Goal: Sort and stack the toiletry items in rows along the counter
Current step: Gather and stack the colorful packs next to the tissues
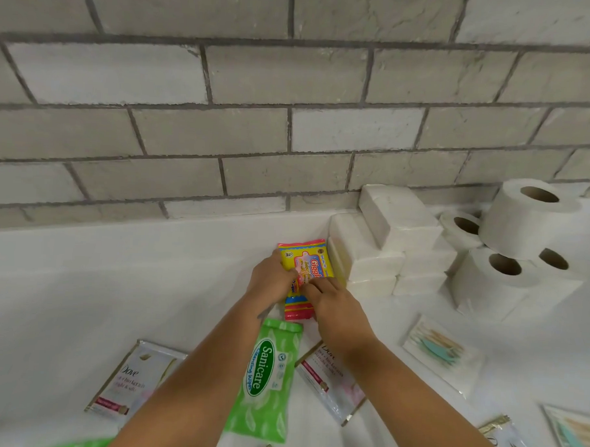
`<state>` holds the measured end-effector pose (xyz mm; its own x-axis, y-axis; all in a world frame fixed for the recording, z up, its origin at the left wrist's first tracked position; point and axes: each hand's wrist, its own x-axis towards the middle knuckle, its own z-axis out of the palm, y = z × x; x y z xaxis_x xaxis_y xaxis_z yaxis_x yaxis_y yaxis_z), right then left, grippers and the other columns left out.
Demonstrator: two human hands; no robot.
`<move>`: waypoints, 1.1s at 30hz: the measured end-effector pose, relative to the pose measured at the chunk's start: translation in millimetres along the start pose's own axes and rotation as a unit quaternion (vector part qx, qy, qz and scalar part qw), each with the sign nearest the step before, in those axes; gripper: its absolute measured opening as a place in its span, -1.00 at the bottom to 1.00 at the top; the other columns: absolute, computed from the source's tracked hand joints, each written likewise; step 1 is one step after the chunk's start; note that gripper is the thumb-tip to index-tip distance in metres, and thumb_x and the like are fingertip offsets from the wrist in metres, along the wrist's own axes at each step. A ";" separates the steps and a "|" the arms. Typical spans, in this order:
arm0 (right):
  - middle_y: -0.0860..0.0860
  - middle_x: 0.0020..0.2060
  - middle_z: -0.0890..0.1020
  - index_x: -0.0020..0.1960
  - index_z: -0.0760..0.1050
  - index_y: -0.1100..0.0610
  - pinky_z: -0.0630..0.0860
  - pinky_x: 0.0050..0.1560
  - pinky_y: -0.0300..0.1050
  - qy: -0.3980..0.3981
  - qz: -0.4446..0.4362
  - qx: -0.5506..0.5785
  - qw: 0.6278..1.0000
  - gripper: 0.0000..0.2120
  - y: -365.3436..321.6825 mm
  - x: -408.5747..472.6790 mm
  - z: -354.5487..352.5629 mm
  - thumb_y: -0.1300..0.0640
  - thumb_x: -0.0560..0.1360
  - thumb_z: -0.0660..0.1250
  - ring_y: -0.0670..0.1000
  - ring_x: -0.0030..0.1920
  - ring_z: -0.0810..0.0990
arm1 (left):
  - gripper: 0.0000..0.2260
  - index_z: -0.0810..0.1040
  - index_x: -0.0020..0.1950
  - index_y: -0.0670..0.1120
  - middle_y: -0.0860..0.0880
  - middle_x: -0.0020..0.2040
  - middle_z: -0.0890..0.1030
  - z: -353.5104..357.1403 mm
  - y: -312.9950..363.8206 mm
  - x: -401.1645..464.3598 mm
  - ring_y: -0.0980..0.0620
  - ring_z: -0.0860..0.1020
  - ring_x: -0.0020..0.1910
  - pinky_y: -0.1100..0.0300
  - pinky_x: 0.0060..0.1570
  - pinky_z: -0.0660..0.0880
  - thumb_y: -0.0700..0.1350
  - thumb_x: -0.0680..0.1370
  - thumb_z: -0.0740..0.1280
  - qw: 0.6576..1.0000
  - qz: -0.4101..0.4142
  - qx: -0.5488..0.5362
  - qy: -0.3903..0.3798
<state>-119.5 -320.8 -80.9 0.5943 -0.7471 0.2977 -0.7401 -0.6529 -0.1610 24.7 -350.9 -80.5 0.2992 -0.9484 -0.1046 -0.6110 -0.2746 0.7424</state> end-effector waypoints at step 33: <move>-0.06 0.17 0.56 0.35 0.37 -0.06 0.49 0.07 -0.07 0.004 0.127 0.105 0.986 -0.59 1.1 -99.8 -88.2 0.06 0.51 0.28 0.00 0.18 0.51 | -0.74 0.55 0.19 -0.06 -0.01 0.18 0.59 2.6 48.0 -135.0 0.03 0.56 0.14 0.27 0.11 0.41 -0.11 0.50 0.38 0.990 0.095 -0.056 0.086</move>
<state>-207.4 -236.0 -27.8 0.3952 -0.8895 0.2293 -0.7832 -0.4567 -0.4219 -46.9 -236.5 -32.5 0.3133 -0.9377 0.1501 -0.5851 -0.0661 0.8083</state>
